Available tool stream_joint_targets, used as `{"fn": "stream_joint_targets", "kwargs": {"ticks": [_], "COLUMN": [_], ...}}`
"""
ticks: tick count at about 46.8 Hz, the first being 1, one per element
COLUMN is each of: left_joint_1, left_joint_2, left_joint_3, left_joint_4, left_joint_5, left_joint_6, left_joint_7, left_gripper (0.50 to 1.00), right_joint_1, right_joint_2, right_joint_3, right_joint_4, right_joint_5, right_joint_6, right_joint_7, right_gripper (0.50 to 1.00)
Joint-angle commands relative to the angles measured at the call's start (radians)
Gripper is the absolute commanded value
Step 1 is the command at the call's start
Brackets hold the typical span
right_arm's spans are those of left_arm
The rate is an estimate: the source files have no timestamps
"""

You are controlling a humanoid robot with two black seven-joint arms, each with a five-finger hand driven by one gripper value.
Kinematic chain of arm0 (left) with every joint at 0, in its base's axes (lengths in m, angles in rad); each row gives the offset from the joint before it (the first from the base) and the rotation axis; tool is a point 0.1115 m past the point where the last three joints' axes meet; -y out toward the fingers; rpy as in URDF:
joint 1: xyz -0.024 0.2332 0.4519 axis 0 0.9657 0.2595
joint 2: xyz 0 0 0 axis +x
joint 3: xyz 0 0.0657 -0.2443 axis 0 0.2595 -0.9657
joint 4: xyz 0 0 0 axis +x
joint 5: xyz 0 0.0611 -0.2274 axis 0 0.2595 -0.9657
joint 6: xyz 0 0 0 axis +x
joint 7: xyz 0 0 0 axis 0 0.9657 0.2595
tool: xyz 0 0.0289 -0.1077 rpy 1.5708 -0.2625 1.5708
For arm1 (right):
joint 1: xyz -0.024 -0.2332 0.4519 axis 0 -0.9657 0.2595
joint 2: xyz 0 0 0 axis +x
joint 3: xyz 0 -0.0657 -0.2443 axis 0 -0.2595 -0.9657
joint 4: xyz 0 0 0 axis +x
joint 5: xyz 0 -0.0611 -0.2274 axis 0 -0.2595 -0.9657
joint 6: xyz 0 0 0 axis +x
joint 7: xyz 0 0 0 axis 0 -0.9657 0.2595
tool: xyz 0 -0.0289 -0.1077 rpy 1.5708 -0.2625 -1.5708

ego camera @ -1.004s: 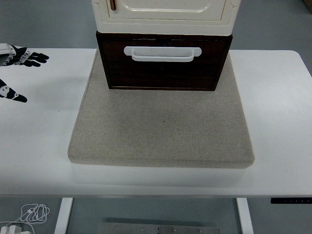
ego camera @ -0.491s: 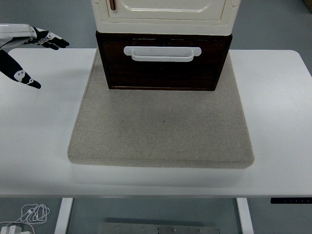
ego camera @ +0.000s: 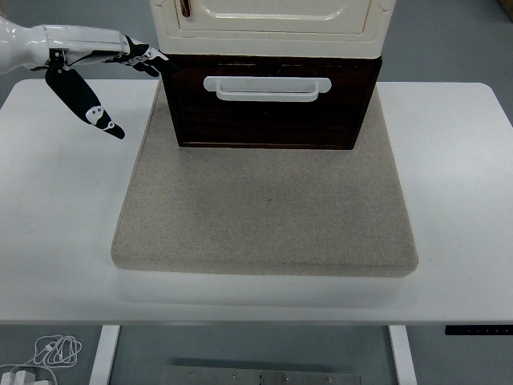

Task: Open the drawer under the combination cabinet

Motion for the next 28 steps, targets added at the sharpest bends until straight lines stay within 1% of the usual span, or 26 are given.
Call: {"fn": "stream_joint_targets", "kwargs": {"ticks": [1, 8, 13, 16, 21, 28], "left_joint_1": [-0.042, -0.072, -0.085, -0.104, -0.141, -0.156], "left_joint_2": [-0.034, -0.104, -0.153, -0.177, -0.223, -0.297], "left_joint_3": [0.036, 0.048, 0.050, 0.073, 0.108, 0.114], "left_joint_4": [0.004, 0.018, 0.044, 0.062, 0.088, 0.128], "left_joint_5": [0.000, -0.003, 0.000, 0.000, 0.000, 0.000], "left_joint_6": [0.009, 0.023, 0.034, 0.034, 0.037, 0.050], "left_joint_7": [0.009, 0.052, 0.076, 0.091, 0.099, 0.131], "left_gripper": [1.000, 1.000, 1.000, 1.000, 1.000, 1.000], "right_joint_1": [0.000, 0.000, 0.000, 0.000, 0.000, 0.000], "right_joint_2": [0.000, 0.000, 0.000, 0.000, 0.000, 0.000], "right_joint_3": [0.000, 0.000, 0.000, 0.000, 0.000, 0.000], "right_joint_4": [0.000, 0.000, 0.000, 0.000, 0.000, 0.000], "right_joint_5": [0.000, 0.000, 0.000, 0.000, 0.000, 0.000], "right_joint_6": [0.001, 0.001, 0.000, 0.000, 0.001, 0.000], "right_joint_7": [0.000, 0.000, 0.000, 0.000, 0.000, 0.000], "right_gripper": [0.926, 0.926, 0.926, 0.926, 0.926, 0.926]}}
